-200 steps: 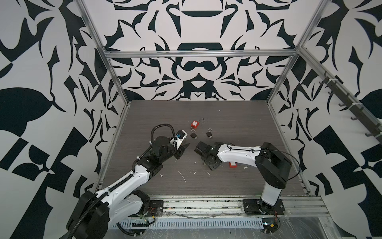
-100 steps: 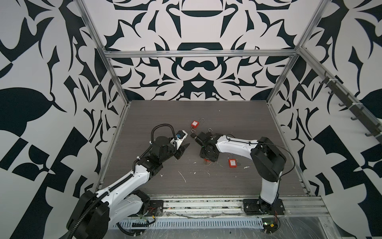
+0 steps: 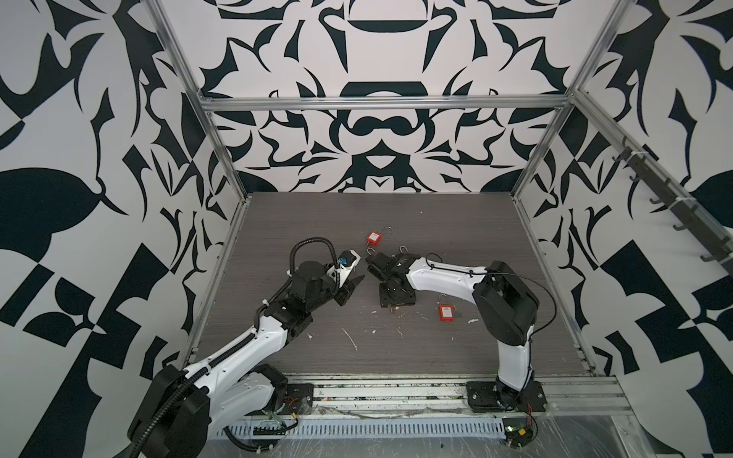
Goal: Lock with the key
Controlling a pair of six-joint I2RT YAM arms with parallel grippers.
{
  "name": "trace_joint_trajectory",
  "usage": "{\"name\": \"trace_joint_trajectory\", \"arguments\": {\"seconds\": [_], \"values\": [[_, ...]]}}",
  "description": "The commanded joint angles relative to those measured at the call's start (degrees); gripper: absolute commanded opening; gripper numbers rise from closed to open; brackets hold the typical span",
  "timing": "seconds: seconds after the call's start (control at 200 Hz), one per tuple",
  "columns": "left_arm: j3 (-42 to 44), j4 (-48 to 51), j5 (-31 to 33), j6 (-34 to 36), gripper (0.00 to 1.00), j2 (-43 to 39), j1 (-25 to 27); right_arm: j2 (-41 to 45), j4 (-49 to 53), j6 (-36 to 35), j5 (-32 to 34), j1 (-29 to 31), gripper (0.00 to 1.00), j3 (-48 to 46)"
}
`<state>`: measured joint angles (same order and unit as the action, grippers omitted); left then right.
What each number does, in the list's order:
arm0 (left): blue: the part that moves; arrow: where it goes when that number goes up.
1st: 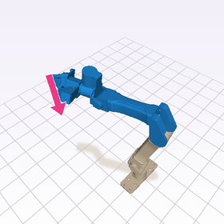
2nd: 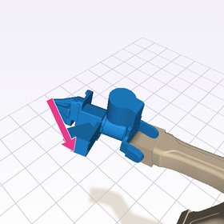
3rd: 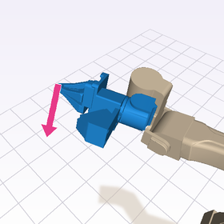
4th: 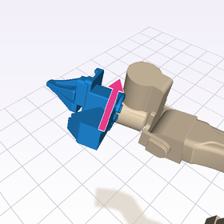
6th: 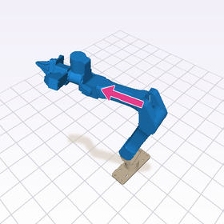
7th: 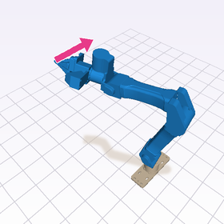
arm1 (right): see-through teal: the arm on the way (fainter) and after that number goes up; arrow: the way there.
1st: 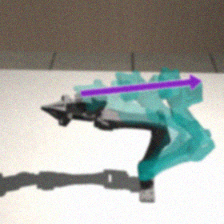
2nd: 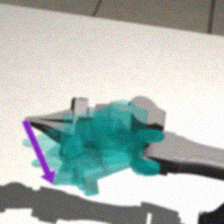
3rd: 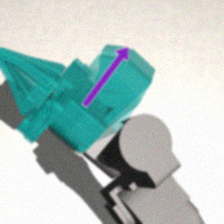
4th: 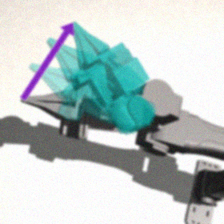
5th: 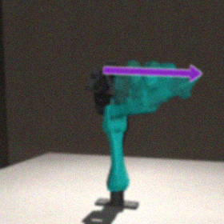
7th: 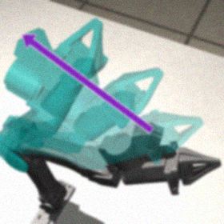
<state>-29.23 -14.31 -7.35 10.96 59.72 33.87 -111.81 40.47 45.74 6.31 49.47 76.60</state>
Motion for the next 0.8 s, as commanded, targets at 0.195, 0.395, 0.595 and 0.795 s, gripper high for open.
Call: {"name": "trace_joint_trajectory", "arguments": {"seconds": [0.195,0.395,0.595,0.795], "values": [[0.28,0.24,-1.17,0.91,0.5,-0.93,-0.12,0.3,-1.8,2.47,2.18,0.45,0.53,0.15],[0.06,0.67,-2.79,1.33,0.51,-0.03,-0.11,2.66,-4.41,-4.74,0.98,0.71,0.44,-1.98],[-0.77,1.05,-4.08,2.53,0.52,1.33,-0.12,9.16,-7.23,-19.11,1.53,0.71,0.36,-5.22],[-2.04,2.67,-5.77,4.01,0.53,2.01,-0.07,16.18,-9.53,-38.93,-6.45,0.33,0.25,-8.69]]}}
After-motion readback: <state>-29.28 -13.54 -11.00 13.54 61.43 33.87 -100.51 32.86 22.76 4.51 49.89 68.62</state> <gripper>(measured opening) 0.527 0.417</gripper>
